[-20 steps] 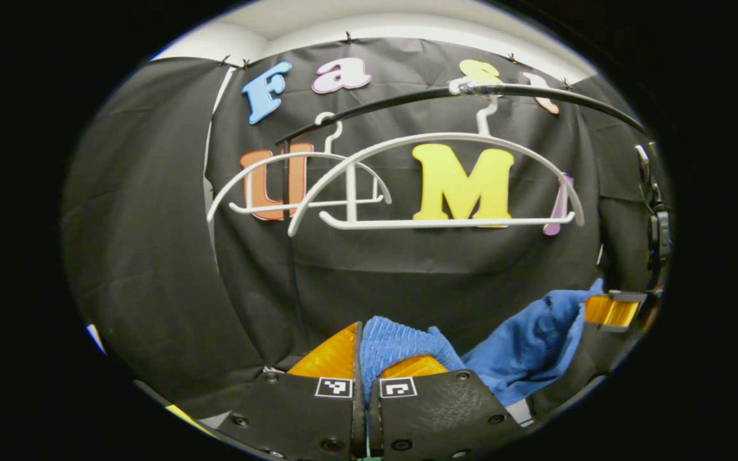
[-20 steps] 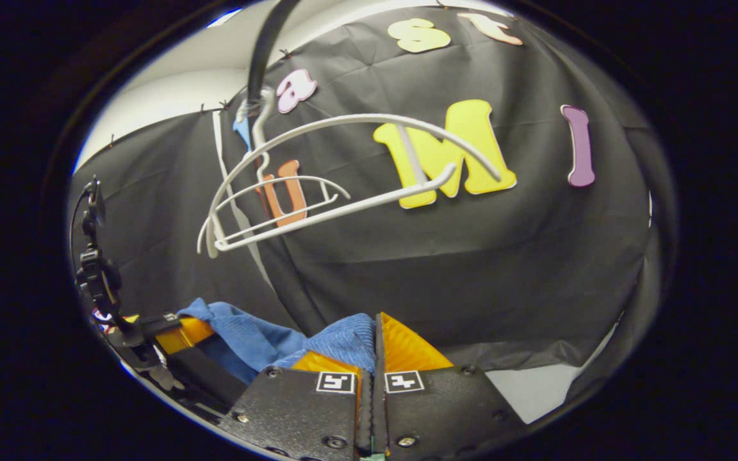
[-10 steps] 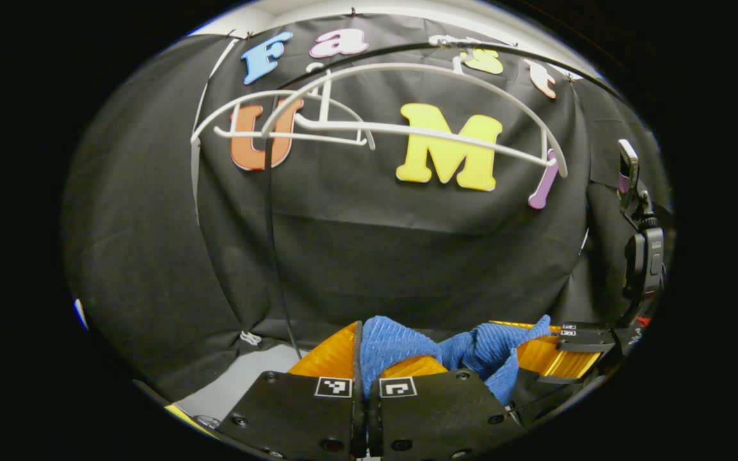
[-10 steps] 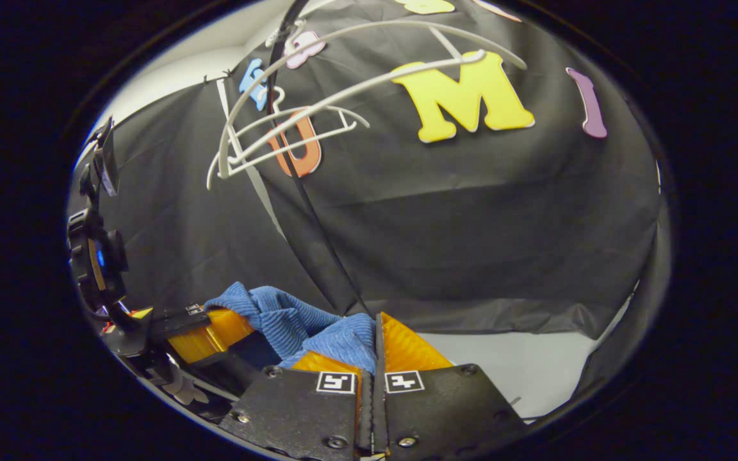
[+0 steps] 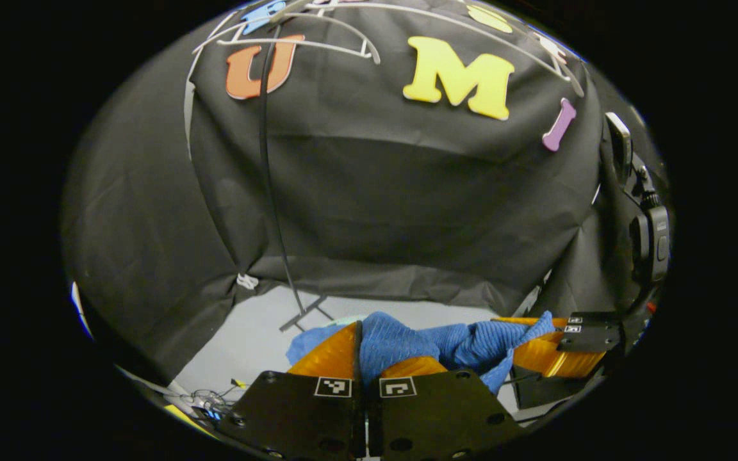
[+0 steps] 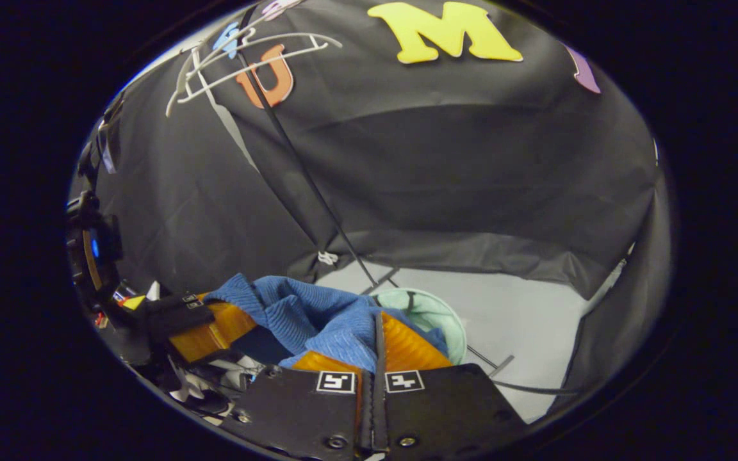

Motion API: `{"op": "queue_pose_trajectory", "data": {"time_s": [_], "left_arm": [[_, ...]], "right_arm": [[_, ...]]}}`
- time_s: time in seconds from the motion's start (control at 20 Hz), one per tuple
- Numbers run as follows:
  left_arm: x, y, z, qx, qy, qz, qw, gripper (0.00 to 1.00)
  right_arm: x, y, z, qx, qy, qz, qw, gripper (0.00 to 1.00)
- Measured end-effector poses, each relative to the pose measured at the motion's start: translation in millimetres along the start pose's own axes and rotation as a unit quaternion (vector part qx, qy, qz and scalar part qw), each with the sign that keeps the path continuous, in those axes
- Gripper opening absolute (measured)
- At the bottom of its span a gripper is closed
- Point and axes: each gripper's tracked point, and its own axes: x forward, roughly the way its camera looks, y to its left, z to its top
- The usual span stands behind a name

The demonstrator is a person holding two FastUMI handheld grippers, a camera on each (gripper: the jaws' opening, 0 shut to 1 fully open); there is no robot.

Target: Grasp the clothes on the hanger with both hands and then place them into the laundry hamper below.

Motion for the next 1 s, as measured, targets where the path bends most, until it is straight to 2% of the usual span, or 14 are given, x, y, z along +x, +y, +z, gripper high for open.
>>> {"op": "queue_pose_trajectory", "data": {"time_s": [0.1,0.15,0.4,0.65,0.7,0.75,0.85,1.0], "left_arm": [[5.4,-3.4,-14.9,-0.003,0.039,0.0,0.999,0.06],[8.0,-2.0,-23.8,-0.009,0.062,0.007,0.998,0.02],[10.2,-5.7,-48.3,-0.021,0.123,0.017,0.992,0.02],[8.1,3.1,-61.9,-0.01,0.14,0.028,0.99,0.07],[7.4,5.6,-61.3,-0.008,0.137,0.028,0.99,0.0],[5.5,5.7,-60.6,-0.005,0.131,0.026,0.991,0.17],[8.1,-0.9,-51.8,-0.003,0.12,0.019,0.993,0.5],[10.3,5.3,-48.7,0.006,0.11,0.032,0.993,1.0]], "right_arm": [[-1.6,-1.9,-9.0,0.0,0.025,-0.011,1.0,0.04],[-2.9,-5.0,-11.6,-0.001,0.038,-0.019,0.999,0.04],[3.0,-15.8,-32.0,-0.011,0.08,-0.041,0.996,0.04],[7.9,-25.0,-37.0,-0.008,0.088,-0.058,0.994,0.06],[7.4,-27.7,-35.0,-0.01,0.083,-0.062,0.995,0.06],[7.0,-26.9,-32.9,-0.007,0.077,-0.059,0.995,0.06],[1.6,-23.2,-31.6,-0.011,0.074,-0.054,0.996,0.2],[1.3,-27.8,-22.2,-0.024,0.05,-0.068,0.996,0.64]]}}
